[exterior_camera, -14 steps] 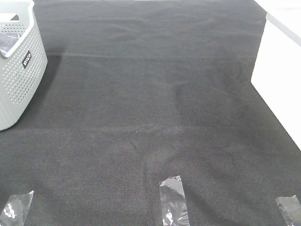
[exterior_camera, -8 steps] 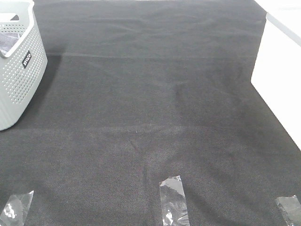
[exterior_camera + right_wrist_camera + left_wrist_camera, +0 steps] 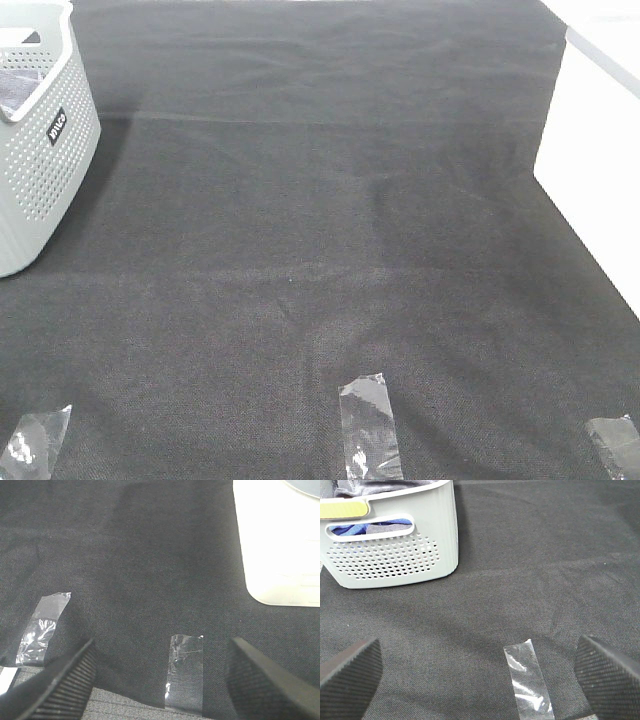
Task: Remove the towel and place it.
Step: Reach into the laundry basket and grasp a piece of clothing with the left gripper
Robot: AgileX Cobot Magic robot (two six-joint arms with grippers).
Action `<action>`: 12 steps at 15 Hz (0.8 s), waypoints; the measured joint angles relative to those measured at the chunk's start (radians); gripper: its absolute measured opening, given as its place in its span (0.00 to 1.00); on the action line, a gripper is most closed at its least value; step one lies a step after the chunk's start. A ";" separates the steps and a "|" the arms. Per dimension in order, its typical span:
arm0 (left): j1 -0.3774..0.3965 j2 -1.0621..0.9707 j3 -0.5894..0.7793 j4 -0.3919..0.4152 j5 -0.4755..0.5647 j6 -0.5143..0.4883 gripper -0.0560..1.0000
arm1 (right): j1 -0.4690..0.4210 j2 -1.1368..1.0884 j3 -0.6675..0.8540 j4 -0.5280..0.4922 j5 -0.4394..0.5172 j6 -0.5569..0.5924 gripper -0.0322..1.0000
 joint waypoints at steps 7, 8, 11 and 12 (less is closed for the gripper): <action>0.000 0.000 0.000 0.000 0.000 0.000 0.99 | 0.000 0.000 0.000 0.000 0.000 0.000 0.72; 0.000 0.000 0.000 0.000 0.000 0.000 0.99 | 0.000 0.000 0.000 0.000 0.000 0.000 0.72; 0.000 0.000 0.000 0.000 0.000 0.000 0.99 | 0.000 0.000 0.000 0.000 0.000 0.000 0.72; 0.000 0.000 0.000 0.000 0.000 0.000 0.99 | 0.000 0.000 0.000 0.000 0.000 0.000 0.72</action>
